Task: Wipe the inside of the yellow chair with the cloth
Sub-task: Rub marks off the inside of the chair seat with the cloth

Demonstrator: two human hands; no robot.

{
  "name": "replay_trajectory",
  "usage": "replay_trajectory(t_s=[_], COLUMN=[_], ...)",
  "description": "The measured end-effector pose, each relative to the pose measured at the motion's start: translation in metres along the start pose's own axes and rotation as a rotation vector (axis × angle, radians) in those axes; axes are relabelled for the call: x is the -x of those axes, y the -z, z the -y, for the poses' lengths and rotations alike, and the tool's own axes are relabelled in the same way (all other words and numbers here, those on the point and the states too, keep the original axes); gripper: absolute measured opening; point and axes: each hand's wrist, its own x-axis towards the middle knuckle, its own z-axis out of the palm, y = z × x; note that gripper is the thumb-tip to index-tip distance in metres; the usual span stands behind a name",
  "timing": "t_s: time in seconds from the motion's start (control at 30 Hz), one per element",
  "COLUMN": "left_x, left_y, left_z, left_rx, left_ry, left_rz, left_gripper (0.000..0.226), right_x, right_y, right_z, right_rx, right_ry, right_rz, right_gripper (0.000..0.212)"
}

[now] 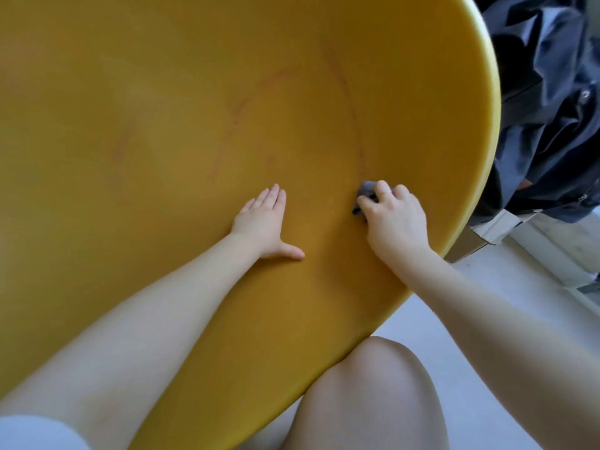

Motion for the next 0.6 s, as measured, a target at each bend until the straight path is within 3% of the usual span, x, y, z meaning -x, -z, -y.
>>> replay_trajectory(t_s=[0.1,0.23,0.3,0.43,0.5,0.6], left_x=[-0.002,-0.002,-0.002,-0.003,-0.004,-0.005], left_y=[-0.006,-0.004,-0.004,0.001,0.003,0.005], left_z=[-0.001,-0.001,-0.002,-0.005,-0.007,-0.009], left_rx=[0.063,0.095,0.093,0.076,0.062,0.042], left_ry=[-0.024,-0.013,-0.013,-0.020,-0.022,-0.013], left_rz=[0.024,0.035,0.047,0.069,0.087,0.102], left_gripper=[0.124,0.123,0.123,0.120,0.118,0.116], right_x=[0.022,0.016,0.008,-0.023,-0.033,-0.025], right_y=[-0.001,0.016,0.024,0.035,0.037,0.024], right_z=[0.021,0.010,-0.011,-0.062,-0.067,-0.043], right_rx=[-0.129,-0.034,0.042,0.201,0.276,0.165], right_ry=[0.066,0.200,0.228,0.045,-0.079,-0.221], right_rz=[0.097,0.357,0.295,-0.079,-0.161,-0.191], right_gripper=[0.027,0.038,0.039,0.038,0.032,0.028])
